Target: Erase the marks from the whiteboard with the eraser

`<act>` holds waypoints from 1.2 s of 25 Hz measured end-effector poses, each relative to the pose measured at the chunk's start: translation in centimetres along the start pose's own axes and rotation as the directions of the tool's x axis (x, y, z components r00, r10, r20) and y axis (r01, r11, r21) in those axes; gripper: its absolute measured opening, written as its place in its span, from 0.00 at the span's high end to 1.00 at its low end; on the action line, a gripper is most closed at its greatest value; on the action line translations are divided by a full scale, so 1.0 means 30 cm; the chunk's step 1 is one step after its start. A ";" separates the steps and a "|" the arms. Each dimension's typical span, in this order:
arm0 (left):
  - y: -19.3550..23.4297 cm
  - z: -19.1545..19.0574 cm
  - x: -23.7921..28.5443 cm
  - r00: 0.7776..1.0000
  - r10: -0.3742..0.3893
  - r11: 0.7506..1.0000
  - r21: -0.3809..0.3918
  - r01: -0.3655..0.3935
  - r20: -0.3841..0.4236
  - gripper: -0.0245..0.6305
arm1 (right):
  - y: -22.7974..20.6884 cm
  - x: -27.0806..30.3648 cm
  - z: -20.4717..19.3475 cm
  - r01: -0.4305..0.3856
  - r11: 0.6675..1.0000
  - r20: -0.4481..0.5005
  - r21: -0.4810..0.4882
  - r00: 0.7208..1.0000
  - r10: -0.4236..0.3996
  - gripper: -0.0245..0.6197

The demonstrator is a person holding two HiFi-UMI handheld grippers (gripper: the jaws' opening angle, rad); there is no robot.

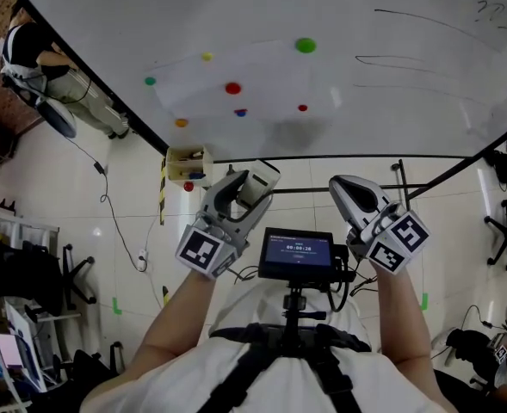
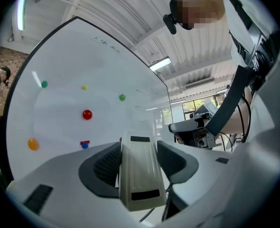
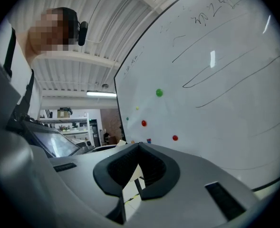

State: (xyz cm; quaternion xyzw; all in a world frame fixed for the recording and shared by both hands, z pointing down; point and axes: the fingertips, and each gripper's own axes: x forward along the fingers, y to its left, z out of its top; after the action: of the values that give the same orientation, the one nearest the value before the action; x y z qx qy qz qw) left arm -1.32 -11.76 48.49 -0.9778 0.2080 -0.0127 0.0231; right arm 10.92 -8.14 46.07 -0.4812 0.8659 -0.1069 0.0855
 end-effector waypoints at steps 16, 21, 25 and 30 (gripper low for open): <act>-0.169 -0.070 -0.044 0.998 0.045 0.997 -0.060 -0.048 -0.049 0.57 | 0.056 -0.080 -0.104 -0.104 0.995 -0.045 0.001 0.994 0.104 0.95; -0.193 -0.077 -0.080 0.995 0.080 0.994 -0.065 -0.083 -0.052 0.57 | 0.077 -0.089 -0.092 -0.124 0.992 -0.042 -0.002 0.991 0.124 0.95; -0.239 -0.079 -0.075 0.995 0.085 0.994 -0.065 -0.088 -0.050 0.58 | 0.084 -0.131 -0.086 -0.132 0.991 -0.045 -0.009 0.990 0.131 0.95; -0.360 -0.070 -0.063 0.996 0.075 0.997 -0.032 -0.077 -0.055 0.58 | 0.104 -0.254 -0.088 -0.114 0.993 -0.044 -0.026 0.993 0.113 0.95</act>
State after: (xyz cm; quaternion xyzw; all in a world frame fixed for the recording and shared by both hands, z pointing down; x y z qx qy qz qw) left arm 1.26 -1.22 51.09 -0.9687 0.2456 -0.0346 0.0013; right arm 11.70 0.21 48.12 -0.4301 0.8948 -0.0999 0.0661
